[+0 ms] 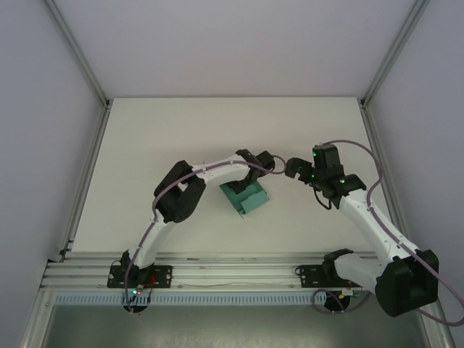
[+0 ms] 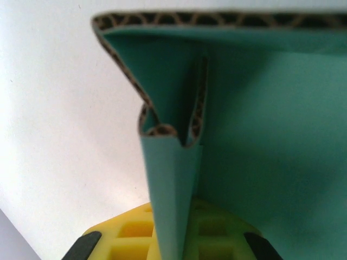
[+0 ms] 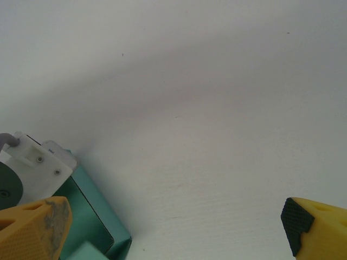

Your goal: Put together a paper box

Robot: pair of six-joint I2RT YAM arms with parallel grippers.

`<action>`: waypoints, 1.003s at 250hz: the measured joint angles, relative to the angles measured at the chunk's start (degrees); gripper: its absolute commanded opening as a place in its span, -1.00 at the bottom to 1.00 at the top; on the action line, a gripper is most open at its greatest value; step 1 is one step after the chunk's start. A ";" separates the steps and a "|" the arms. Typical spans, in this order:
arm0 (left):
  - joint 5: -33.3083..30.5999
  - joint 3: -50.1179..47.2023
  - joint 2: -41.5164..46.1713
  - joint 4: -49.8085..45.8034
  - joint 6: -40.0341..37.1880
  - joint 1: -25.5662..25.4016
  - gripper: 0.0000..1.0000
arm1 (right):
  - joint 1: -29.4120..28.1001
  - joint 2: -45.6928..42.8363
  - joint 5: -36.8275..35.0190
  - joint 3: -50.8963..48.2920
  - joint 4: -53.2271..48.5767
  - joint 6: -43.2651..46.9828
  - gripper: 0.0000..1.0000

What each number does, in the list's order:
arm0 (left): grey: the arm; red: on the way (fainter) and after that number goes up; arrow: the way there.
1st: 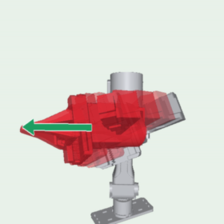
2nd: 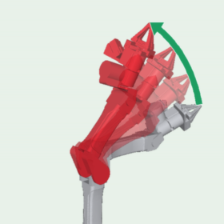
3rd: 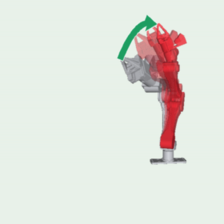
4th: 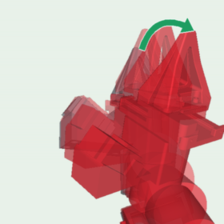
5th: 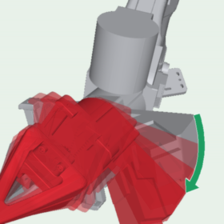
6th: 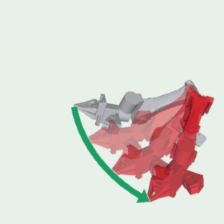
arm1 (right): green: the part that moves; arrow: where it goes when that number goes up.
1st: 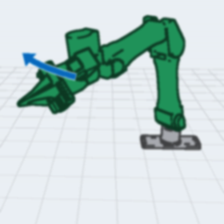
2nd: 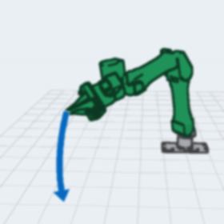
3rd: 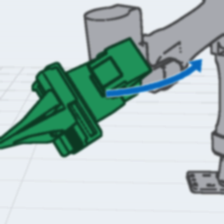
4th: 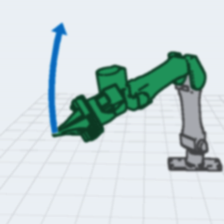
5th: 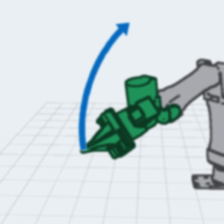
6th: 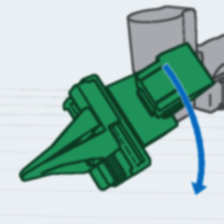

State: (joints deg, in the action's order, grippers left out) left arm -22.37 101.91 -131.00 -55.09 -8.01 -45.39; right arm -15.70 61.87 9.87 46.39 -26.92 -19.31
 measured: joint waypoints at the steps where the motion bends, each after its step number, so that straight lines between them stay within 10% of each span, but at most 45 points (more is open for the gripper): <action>1: 0.02 -0.04 0.04 0.07 -0.09 0.02 -0.94 | 0.00 0.00 0.00 -0.02 -0.02 0.00 1.00; 42: 2.78 -0.72 1.29 3.17 -1.81 1.09 -0.76 | 0.00 0.00 -0.04 0.00 -0.55 0.04 1.00; 122: 6.16 -1.60 3.21 7.96 -0.90 2.25 -1.00 | 0.00 0.00 0.07 0.00 -0.76 0.04 1.00; 251: -0.50 -20.04 25.73 28.30 22.14 6.29 -1.00 | 1.09 -2.36 11.72 -5.92 12.26 3.87 0.77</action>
State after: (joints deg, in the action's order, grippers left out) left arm -22.87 81.87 -105.27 -26.79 14.13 -39.09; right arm -14.61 59.51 21.58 40.47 -14.66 -15.44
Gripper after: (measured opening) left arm 0.095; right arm 0.903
